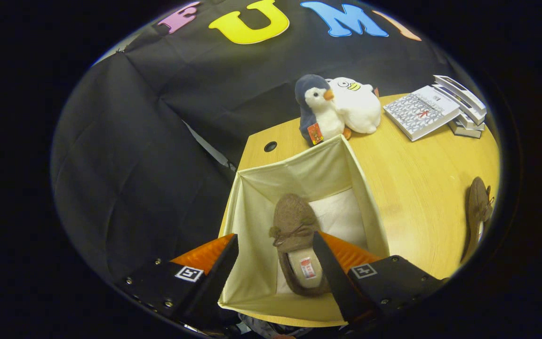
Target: Open the storage box then place both shoes into the box .Put the left shoe in first, then the right shoe, with the right side of both shoes facing outward in a uniform manner.
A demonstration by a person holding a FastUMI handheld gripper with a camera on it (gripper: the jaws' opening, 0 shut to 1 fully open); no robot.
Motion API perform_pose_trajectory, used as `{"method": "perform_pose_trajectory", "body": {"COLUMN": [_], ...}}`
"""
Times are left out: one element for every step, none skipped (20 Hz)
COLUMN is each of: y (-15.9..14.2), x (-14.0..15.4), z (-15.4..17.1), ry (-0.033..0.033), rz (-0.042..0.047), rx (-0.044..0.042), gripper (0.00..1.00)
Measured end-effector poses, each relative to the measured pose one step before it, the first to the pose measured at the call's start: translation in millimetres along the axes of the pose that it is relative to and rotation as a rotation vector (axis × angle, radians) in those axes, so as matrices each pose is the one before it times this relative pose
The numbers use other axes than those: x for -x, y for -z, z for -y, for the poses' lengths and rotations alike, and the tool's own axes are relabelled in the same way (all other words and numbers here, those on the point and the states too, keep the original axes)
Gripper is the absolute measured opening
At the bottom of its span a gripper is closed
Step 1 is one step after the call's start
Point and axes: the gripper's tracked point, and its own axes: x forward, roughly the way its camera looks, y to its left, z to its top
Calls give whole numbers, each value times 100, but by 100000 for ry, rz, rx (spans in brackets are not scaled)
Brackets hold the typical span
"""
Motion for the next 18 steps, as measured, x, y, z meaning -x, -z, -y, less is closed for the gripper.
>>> {"method": "perform_pose_trajectory", "body": {"y": [-564,-561,-297,-223,-327,-450,-305,-282,-193,-184,-175,-184,-112,-67,-15,-31,72,100], "x": [822,882,892,1024,968,968,835,828,717,801,719,708,617,515,570,537,329,457], "z": [379,477,494,639,866,1044,1163,1160,1095,1154,1109,1148,1149,1124,1345,1234,1074,1344], "ry": [-220,-329,-450,-383,378,939,1309,1121,1062,1211,982,1086,1086,1370,1604,1346,1371,1750], "rz": [1772,1617,951,246,1326,1754,1653,1365,1135,841,859,835,653,607,504,535,332,295], "rx": [1745,1909,2153,2055,1910,2042,2132,1954,1546,961,341,-111,227,273,480,622,571,758], "gripper": [98,98,98,98,98,98,98,98,98,98,98,98,97,98,98,98,98,98]}}
